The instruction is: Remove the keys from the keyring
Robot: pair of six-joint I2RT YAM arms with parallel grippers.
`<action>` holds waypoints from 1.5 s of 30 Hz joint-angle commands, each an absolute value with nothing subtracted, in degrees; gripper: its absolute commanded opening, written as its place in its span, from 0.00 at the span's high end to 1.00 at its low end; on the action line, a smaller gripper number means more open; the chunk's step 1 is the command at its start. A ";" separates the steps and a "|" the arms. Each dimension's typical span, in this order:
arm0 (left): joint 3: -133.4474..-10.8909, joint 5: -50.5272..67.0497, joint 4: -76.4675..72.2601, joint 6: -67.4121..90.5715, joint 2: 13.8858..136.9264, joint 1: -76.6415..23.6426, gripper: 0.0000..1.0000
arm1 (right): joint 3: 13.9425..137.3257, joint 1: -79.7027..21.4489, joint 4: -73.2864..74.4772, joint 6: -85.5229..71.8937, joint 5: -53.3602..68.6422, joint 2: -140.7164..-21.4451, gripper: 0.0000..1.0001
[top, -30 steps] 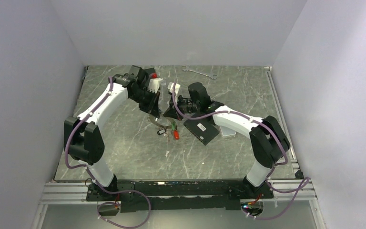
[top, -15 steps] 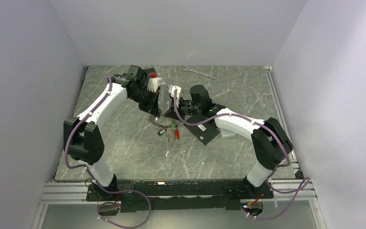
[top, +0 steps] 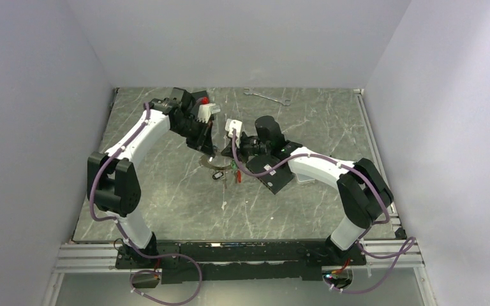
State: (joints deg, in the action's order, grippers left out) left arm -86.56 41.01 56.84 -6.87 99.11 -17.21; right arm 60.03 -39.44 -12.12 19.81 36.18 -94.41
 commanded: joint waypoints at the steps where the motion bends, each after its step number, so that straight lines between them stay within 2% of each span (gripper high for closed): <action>1: -88.23 43.65 56.98 -9.73 97.18 -16.50 1.00 | 60.01 -39.18 -8.80 22.50 34.90 -93.63 0.88; 5: -88.42 45.39 57.72 -10.74 96.52 -17.14 1.00 | 61.97 -39.15 -6.39 21.35 34.93 -93.63 0.74; 12: -88.51 45.48 58.16 -11.50 95.41 -17.64 1.00 | 63.30 -39.20 -6.27 14.80 36.70 -93.56 0.64; 19: -88.76 46.01 58.66 -12.00 95.27 -18.27 1.00 | 66.86 -39.20 -5.53 11.97 33.98 -94.88 0.64; 28: -88.39 46.05 58.53 -11.98 94.75 -18.54 1.00 | 68.50 -39.37 -5.18 10.50 37.58 -96.78 0.61; 45: -87.41 46.14 57.75 -11.47 94.32 -18.63 1.00 | 71.20 -39.46 -4.35 9.85 37.88 -98.43 0.62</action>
